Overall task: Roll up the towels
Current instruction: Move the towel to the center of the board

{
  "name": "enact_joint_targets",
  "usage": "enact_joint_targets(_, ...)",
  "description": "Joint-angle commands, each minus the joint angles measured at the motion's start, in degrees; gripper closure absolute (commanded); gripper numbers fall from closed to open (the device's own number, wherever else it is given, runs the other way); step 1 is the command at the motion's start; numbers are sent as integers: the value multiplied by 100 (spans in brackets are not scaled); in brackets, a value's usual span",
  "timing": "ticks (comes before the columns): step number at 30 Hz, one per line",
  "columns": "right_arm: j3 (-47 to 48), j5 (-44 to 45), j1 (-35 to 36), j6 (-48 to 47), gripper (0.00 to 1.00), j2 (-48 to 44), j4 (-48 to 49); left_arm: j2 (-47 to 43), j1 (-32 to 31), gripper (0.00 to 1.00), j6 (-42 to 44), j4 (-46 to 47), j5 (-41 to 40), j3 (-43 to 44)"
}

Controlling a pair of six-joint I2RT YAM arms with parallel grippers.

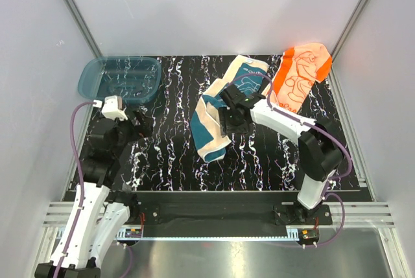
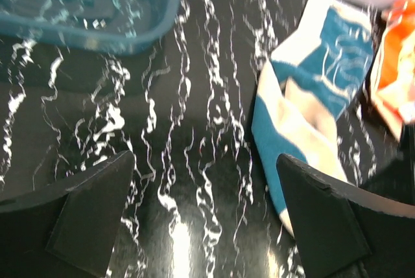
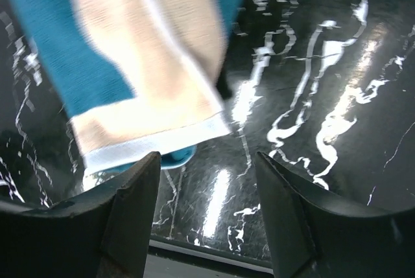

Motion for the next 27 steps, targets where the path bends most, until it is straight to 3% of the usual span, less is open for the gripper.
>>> enact_joint_targets(1,-154,-661,-392,311,34,-59,581,-31,-58,1,296,-147,292,8)
enact_joint_targets(8,-233,-1022,-472,320,33,388,748,83,-67,1,375,-217,291,35)
enact_joint_targets(16,-550,-1348,-507,557,47,662,1170,48,-111,1,358,-235,318,35)
enact_joint_targets(20,-541,-1331,-507,584,60,583,1171,39,-128,1,358,-235,309,35)
enact_joint_targets(21,-532,-1305,-507,627,69,548,1153,39,-128,1,358,-235,300,26)
enact_joint_targets(27,-375,-1190,-419,760,94,152,890,30,-163,1,314,-261,283,44)
